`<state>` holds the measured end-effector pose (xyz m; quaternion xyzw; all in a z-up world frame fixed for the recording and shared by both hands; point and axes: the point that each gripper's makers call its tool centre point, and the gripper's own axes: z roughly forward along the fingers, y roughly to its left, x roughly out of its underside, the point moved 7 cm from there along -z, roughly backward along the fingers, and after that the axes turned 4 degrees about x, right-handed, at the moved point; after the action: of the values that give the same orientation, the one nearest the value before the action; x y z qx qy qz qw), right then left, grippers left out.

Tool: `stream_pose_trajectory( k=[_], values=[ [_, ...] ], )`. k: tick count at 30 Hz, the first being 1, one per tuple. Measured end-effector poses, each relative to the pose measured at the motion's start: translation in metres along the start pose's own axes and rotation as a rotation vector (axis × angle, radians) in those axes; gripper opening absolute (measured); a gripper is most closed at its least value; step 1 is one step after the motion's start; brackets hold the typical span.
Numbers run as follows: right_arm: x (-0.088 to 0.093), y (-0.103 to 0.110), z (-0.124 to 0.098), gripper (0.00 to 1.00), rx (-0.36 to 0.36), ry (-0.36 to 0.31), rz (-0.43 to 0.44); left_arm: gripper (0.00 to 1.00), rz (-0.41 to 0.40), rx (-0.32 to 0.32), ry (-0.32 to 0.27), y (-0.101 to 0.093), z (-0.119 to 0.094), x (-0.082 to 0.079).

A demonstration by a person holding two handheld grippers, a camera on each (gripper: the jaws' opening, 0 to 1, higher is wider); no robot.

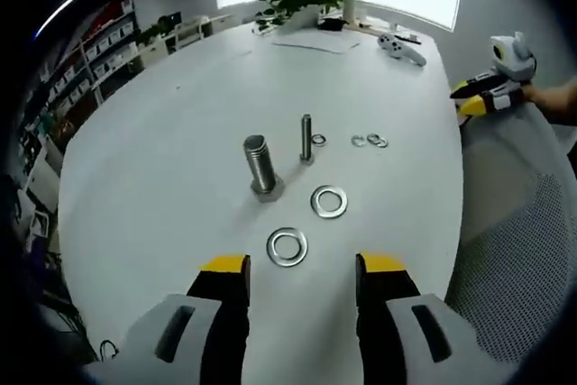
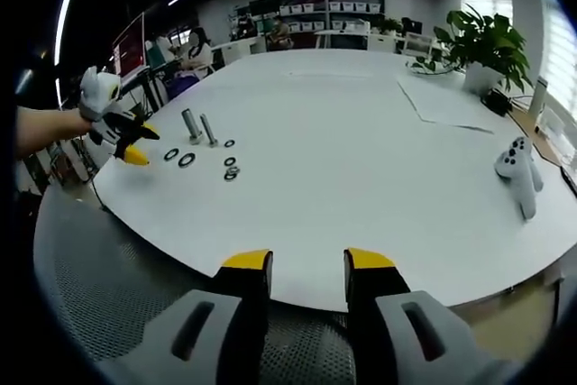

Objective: Place the washer onto the threaded stud by aligning its center hole with the stud, sliding it down to the base, and recovering from edge contact or off-axis alignment until the washer reaches the visible bottom stop.

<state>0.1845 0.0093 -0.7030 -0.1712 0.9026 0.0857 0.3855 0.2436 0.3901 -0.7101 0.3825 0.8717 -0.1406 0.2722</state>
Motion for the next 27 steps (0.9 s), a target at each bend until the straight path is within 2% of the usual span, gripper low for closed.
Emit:
stream_pose_trajectory(
  k=[6, 8, 13, 14, 15, 17, 18, 19, 27],
  values=[
    [0.0, -0.001, 0.0, 0.35, 0.006, 0.004, 0.001, 0.44, 0.023, 0.075, 0.079, 0.007, 0.014, -0.006],
    [0.0, -0.001, 0.0, 0.35, 0.009, 0.004, 0.002, 0.44, 0.024, 0.114, 0.136, 0.007, 0.019, -0.004],
    [0.0, -0.001, 0.0, 0.35, 0.012, 0.007, 0.002, 0.44, 0.076, 0.14, 0.209, 0.009, 0.029, -0.002],
    [0.0, -0.001, 0.0, 0.35, 0.012, 0.01, 0.002, 0.43, 0.141, 0.142, 0.192, 0.012, 0.032, -0.008],
    [0.0, -0.001, 0.0, 0.35, 0.013, 0.011, 0.002, 0.41, 0.108, 0.117, 0.206, 0.012, 0.033, -0.007],
    [0.0, -0.001, 0.0, 0.35, 0.013, 0.013, 0.001, 0.38, 0.179, 0.107, 0.24, 0.016, 0.033, -0.009],
    [0.001, -0.001, 0.0, 0.35, 0.014, 0.015, 0.001, 0.38, 0.196, 0.133, 0.236, 0.014, 0.034, -0.011],
    [0.001, -0.001, 0.0, 0.35, 0.015, 0.016, 0.001, 0.38, 0.18, 0.128, 0.252, 0.015, 0.035, -0.012],
    [0.001, -0.001, 0.0, 0.35, 0.018, 0.018, 0.001, 0.38, 0.26, 0.155, 0.331, 0.013, 0.038, -0.018]
  ],
)
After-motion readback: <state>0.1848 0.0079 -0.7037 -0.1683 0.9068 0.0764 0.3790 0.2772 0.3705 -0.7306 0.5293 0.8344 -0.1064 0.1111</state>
